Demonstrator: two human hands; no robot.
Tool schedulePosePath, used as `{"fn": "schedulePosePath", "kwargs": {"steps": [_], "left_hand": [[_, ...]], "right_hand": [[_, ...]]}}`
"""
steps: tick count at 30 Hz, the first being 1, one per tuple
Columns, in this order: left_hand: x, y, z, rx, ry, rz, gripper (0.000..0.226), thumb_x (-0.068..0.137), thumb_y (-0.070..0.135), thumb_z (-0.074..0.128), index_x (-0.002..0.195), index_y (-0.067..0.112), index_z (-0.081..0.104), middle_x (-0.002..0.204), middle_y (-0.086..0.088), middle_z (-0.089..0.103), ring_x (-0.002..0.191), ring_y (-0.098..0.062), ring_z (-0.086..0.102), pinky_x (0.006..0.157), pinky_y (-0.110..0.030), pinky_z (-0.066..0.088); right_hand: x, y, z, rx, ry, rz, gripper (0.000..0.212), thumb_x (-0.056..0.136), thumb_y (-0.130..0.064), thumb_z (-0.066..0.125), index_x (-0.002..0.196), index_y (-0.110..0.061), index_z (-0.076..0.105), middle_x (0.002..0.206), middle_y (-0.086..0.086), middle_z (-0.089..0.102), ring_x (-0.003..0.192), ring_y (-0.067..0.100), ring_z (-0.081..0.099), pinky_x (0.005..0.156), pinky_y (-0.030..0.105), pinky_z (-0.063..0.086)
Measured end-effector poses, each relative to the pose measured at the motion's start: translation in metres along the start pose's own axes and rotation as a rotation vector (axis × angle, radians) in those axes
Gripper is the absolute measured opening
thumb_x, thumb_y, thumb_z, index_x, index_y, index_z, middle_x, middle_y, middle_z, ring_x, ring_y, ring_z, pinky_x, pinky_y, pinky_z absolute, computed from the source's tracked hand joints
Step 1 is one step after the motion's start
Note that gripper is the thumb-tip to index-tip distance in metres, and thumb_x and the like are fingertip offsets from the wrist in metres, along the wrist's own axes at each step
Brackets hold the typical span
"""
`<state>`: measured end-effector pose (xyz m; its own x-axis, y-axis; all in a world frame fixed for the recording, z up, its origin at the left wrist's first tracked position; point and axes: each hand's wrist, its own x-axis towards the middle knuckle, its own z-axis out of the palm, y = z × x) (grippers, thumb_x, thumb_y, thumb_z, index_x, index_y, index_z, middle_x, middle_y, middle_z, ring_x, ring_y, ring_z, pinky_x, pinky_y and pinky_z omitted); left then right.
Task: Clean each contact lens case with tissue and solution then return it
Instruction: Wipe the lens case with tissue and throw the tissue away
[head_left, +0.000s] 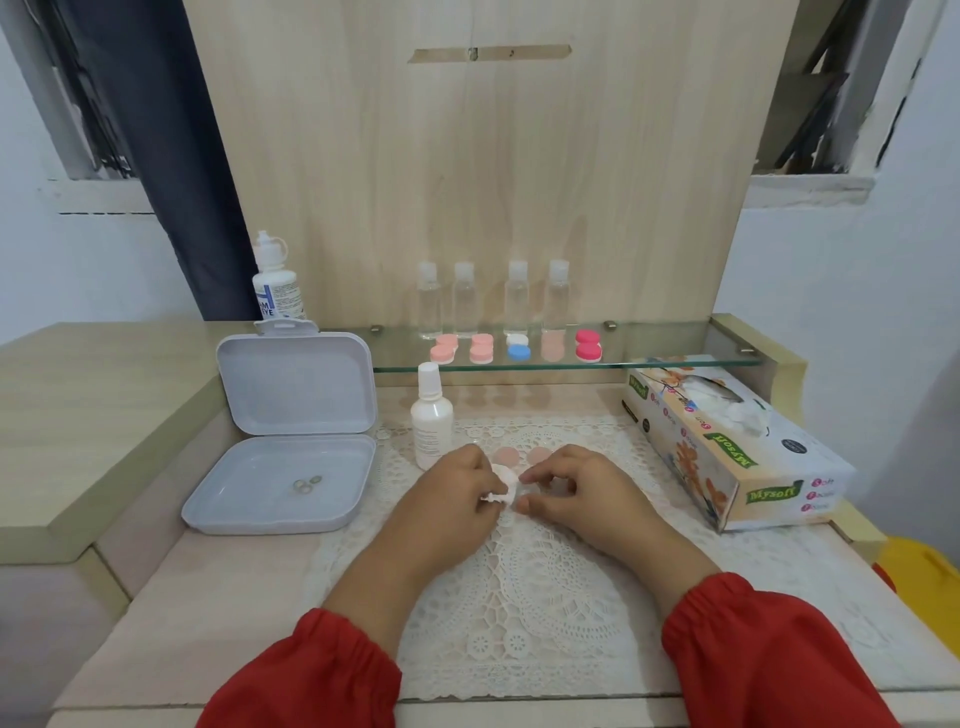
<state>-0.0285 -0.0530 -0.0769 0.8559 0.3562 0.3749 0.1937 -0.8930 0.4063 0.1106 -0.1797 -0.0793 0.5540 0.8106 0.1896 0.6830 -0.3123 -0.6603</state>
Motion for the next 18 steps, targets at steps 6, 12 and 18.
{"fn": "schedulePosePath", "kwargs": {"steps": [6, 12, 18], "left_hand": [[0.0021, 0.0025, 0.0022, 0.137, -0.048, 0.006, 0.025, 0.098, 0.024, 0.049, 0.112, 0.01, 0.064, 0.108, 0.005, 0.046, 0.105, -0.013, 0.041, 0.088, -0.027, 0.04], [0.006, 0.0038, -0.0033, -0.205, 0.25, -0.19, 0.014, 0.095, 0.014, 0.051, 0.082, 0.011, 0.056, 0.083, 0.003, 0.049, 0.081, -0.016, 0.048, 0.069, -0.029, 0.036], [0.0009, 0.0078, 0.0009, -0.289, 0.154, -0.138, 0.02, 0.089, 0.012, 0.06, 0.104, 0.025, 0.058, 0.096, 0.007, 0.063, 0.089, -0.01, 0.058, 0.075, -0.024, 0.046]], "right_hand": [[0.0006, 0.0004, -0.0002, -0.032, -0.002, 0.0, 0.029, 0.073, -0.047, 0.077, 0.099, -0.034, 0.073, 0.095, -0.015, 0.058, 0.087, 0.0, 0.052, 0.081, 0.028, 0.046], [0.0023, 0.0012, 0.0012, -0.014, -0.003, 0.01, 0.027, 0.072, -0.048, 0.078, 0.095, -0.036, 0.073, 0.096, -0.016, 0.06, 0.09, 0.001, 0.054, 0.081, 0.029, 0.046], [0.0022, -0.0001, 0.0007, -0.015, 0.002, 0.011, 0.026, 0.071, -0.049, 0.078, 0.093, -0.035, 0.072, 0.097, -0.016, 0.06, 0.091, 0.002, 0.055, 0.082, 0.031, 0.048]]}}
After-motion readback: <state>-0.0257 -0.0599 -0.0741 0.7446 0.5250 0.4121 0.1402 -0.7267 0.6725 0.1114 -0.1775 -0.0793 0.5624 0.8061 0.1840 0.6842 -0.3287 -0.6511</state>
